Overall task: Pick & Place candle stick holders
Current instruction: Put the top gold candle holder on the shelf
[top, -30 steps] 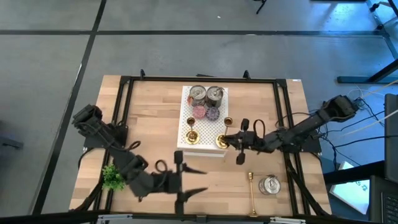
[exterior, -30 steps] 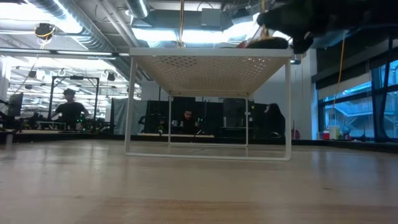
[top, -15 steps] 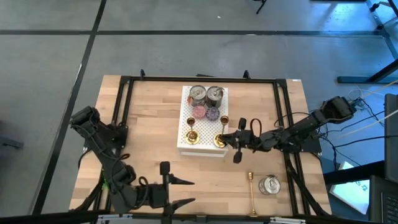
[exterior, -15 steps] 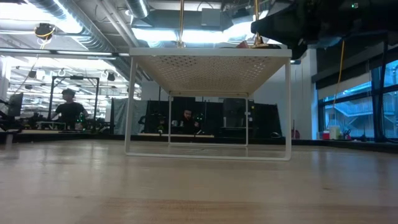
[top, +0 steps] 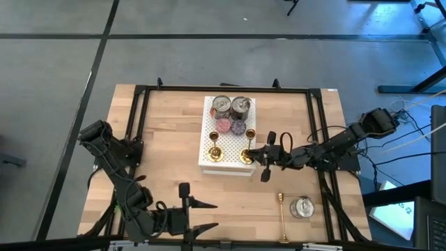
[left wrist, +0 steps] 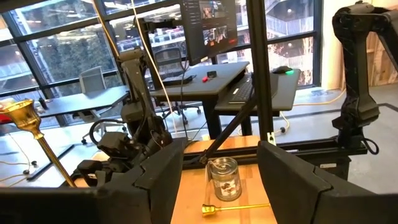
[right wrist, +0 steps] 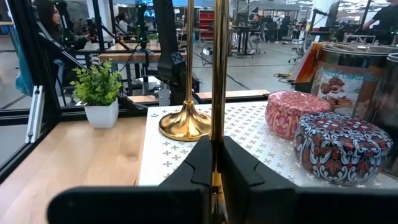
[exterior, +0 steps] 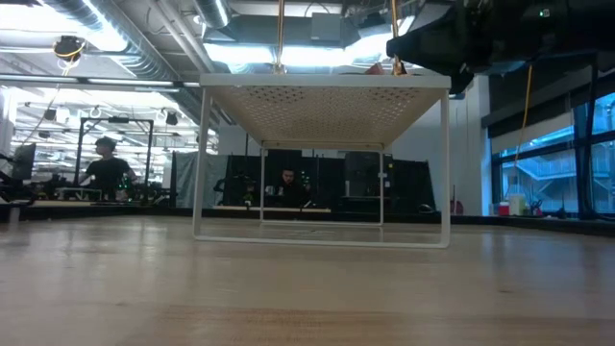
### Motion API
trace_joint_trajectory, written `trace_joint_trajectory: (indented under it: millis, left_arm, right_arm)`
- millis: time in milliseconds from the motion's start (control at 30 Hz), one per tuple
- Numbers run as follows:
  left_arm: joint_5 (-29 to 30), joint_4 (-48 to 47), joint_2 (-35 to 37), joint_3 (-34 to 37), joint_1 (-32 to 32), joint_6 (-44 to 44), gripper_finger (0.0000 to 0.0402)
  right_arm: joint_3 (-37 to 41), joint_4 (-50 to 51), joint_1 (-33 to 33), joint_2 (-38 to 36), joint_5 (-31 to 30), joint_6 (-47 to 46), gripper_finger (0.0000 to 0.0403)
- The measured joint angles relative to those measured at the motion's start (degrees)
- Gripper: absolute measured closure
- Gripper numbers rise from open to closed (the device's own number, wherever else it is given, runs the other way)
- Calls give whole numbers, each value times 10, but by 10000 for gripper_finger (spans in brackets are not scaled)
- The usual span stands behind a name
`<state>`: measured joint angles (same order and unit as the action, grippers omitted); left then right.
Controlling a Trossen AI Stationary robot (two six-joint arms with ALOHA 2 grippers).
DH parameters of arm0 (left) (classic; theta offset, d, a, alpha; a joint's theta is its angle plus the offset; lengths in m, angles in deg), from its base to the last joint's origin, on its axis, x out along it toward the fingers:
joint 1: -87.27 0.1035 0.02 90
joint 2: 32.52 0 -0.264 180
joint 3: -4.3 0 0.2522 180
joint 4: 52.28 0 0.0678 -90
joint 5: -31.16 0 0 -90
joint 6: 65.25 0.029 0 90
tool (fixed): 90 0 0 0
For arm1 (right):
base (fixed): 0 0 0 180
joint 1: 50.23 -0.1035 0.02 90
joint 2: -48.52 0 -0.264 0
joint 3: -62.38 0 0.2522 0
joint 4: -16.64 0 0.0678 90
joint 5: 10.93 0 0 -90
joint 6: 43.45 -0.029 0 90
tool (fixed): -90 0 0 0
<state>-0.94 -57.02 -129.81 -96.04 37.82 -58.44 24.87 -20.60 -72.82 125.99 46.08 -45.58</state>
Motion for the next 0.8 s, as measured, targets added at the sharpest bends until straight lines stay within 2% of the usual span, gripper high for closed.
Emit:
trace_joint_trajectory:
  millis: [633, 800]
  left_arm:
    - [0, -2, -2, 0, 0, 0, 199]
    - [0, -2, -2, 0, 0, 0, 199]
  right_arm:
    - [0, 7, 5, 0, -19, 0, 390]
    - [0, 9, 4, 0, -15, -4, 358]
